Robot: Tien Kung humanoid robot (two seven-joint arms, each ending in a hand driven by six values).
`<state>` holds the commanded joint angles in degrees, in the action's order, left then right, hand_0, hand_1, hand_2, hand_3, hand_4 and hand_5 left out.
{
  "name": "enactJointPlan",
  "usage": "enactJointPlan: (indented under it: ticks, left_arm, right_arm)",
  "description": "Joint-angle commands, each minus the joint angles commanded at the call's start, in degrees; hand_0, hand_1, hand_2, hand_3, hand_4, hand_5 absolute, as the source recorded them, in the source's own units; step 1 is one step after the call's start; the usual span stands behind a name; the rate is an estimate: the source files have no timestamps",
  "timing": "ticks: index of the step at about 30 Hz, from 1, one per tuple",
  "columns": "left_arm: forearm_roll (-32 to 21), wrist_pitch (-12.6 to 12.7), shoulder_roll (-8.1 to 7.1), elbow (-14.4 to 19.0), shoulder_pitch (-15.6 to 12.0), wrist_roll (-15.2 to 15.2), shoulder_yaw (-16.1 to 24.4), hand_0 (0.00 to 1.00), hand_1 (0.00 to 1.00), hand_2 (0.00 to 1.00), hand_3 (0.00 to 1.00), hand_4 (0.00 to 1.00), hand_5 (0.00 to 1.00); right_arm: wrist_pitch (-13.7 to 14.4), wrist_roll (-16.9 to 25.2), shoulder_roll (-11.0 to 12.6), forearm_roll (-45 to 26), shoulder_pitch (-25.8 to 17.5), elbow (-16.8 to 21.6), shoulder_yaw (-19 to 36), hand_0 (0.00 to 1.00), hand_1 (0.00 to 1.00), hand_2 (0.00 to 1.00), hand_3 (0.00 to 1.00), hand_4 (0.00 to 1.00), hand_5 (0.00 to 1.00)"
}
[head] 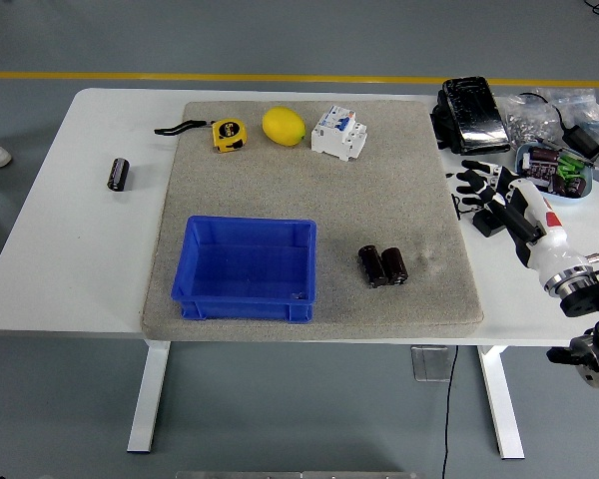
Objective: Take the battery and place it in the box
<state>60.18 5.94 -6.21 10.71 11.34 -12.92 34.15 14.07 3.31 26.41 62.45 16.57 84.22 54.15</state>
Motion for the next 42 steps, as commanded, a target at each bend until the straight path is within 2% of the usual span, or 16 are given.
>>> enactJointPlan:
  ticks: [2,3,8,9,11,14,15,19,26,27,33,42]
  left_arm:
    - [0.34,-0.03,0.00,0.00,-0.06,-0.09,0.23,0.755,0.767,0.822,0.641,0.637,0.526]
    - [0.46,-0.06,0.00,0.00,-0.08,-0.12,0.30,0.755,0.768,0.821,0.642,0.634,0.526]
    - [1.24,-0.24,-0.04,0.02,-0.31,-0.32,0.82,0.755,0.768,0.821,0.642,0.634,0.526]
    - [1.37,-0.28,-0.05,0.02,-0.35,-0.34,0.88,0.755,0.767,0.821,0.640,0.633,0.528]
    - [1.43,-0.32,-0.05,0.02,-0.38,-0.35,0.91,0.755,0.767,0.821,0.640,0.633,0.528]
    - [0.99,-0.38,-0.04,0.03,-0.31,-0.32,0.54,0.755,0.767,0.821,0.640,0.633,0.528]
    - [0.80,-0.38,-0.04,0.03,-0.29,-0.31,0.41,0.755,0.764,0.821,0.641,0.632,0.529]
    - [-0.33,-0.35,-0.05,0.06,-0.13,-0.17,-0.41,0.755,0.764,0.821,0.641,0.632,0.529]
    - [-0.65,-0.47,-0.07,0.15,0.13,-0.24,-0.70,0.754,0.766,0.819,0.643,0.634,0.530]
    - [-0.68,-0.49,-0.09,0.16,0.19,-0.23,-0.73,0.754,0.765,0.819,0.641,0.633,0.527]
    - [-0.84,-0.35,-0.19,0.13,0.33,-0.01,-0.85,0.754,0.763,0.816,0.638,0.634,0.527]
    - [-0.20,-0.53,-0.39,0.26,0.30,-0.24,-0.58,0.754,0.763,0.815,0.632,0.634,0.527]
  right_arm:
    - [-0.99,-1.20,0.73,2.98,0.80,0.59,-0.71,0.744,0.727,0.762,0.769,0.998,0.539]
    - [-1.38,-1.56,1.00,4.84,1.11,0.79,-0.98,0.781,0.770,0.795,0.814,0.998,0.385]
    - [-6.07,-3.51,3.38,16.76,4.98,2.39,-4.61,0.781,0.770,0.795,0.814,0.998,0.385]
    - [-7.17,-3.86,3.86,19.37,5.93,2.69,-5.62,0.799,0.783,0.806,0.816,0.998,0.285]
    - [-8.70,-4.35,4.57,23.84,7.51,3.08,-7.36,0.799,0.783,0.806,0.816,0.998,0.285]
    - [-12.46,-5.37,5.46,31.28,11.25,3.57,-10.99,0.799,0.783,0.806,0.816,0.998,0.285]
    - [-13.21,-5.56,5.52,33.52,12.06,3.55,-11.72,0.785,0.767,0.782,0.797,0.998,0.219]
    - [-16.28,-6.32,4.90,43.57,16.64,2.28,-15.36,0.785,0.767,0.782,0.797,0.998,0.219]
    - [-17.00,-6.21,2.70,59.72,22.38,-1.59,-21.12,0.764,0.743,0.757,0.785,0.998,0.209]
    - [-17.35,-6.20,2.30,60.96,23.20,-2.52,-22.02,0.755,0.683,0.702,0.765,0.998,0.191]
    - [-20.12,-6.66,1.04,59.78,25.19,-5.78,-24.93,0.736,0.669,0.693,0.766,0.998,0.186]
    - [-20.99,-8.18,-1.26,54.31,26.60,-8.64,-27.76,0.707,0.661,0.692,0.770,0.998,0.193]
